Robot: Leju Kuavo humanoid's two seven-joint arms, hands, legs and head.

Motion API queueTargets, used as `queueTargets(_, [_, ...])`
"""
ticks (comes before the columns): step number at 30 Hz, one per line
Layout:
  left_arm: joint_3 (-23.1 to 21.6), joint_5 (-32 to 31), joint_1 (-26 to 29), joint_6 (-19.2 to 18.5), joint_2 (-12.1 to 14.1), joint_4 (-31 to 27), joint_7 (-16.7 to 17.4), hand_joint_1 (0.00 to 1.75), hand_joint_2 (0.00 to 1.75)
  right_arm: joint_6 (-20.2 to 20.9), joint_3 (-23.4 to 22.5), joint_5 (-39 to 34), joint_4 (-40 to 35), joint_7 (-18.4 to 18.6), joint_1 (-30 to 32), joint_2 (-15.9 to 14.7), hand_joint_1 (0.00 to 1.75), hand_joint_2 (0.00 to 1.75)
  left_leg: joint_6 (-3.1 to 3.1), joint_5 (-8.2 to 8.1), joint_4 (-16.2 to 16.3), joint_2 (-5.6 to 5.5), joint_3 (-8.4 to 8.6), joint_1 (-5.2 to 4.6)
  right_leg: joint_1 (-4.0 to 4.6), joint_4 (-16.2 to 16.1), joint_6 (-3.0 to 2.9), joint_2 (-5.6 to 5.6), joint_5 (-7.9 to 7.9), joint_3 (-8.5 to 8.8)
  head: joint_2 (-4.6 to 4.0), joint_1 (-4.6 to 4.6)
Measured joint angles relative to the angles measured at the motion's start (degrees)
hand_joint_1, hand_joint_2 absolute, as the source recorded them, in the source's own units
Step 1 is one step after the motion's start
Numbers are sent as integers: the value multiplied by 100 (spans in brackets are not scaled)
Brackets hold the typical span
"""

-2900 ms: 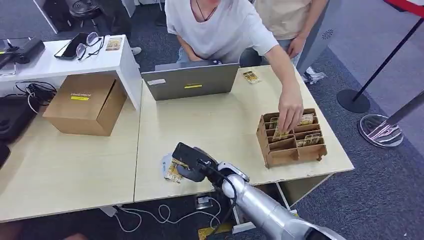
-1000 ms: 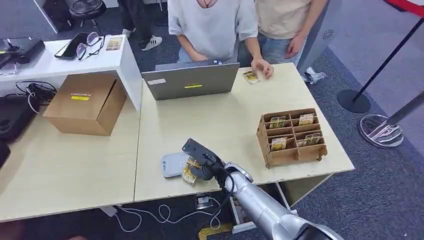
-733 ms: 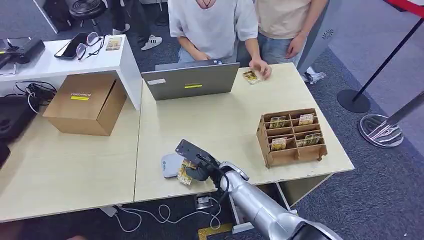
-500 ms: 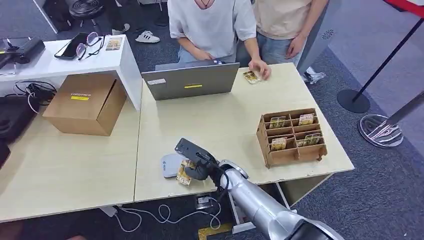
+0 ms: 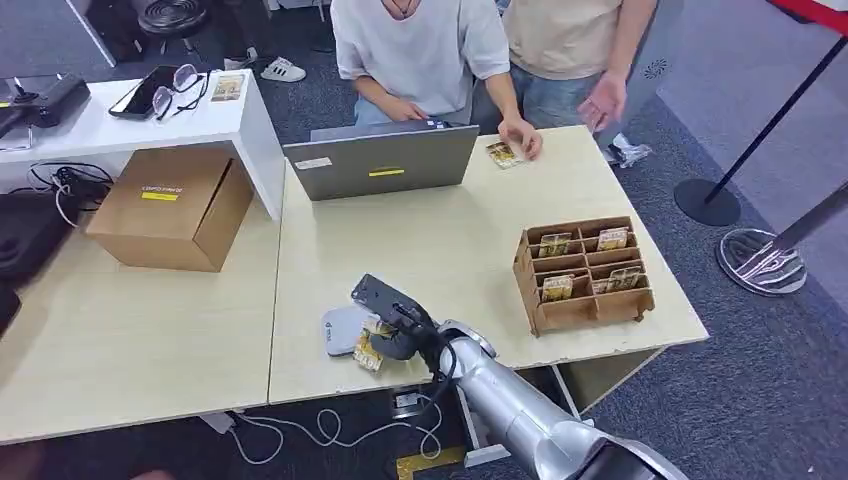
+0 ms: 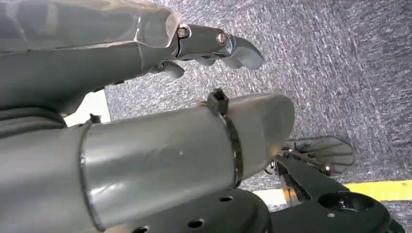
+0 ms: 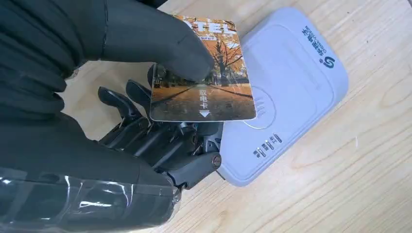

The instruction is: Pass the card to the sensor for recognition and then transmit it.

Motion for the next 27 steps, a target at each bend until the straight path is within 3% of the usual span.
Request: queueTargets(27, [0, -4, 29, -118, 35, 0, -151, 0, 0, 31, -122, -146, -197, -131, -2, 7, 175, 175, 0, 0, 0, 0, 0, 0, 0, 0, 0, 0, 0, 0, 0, 2])
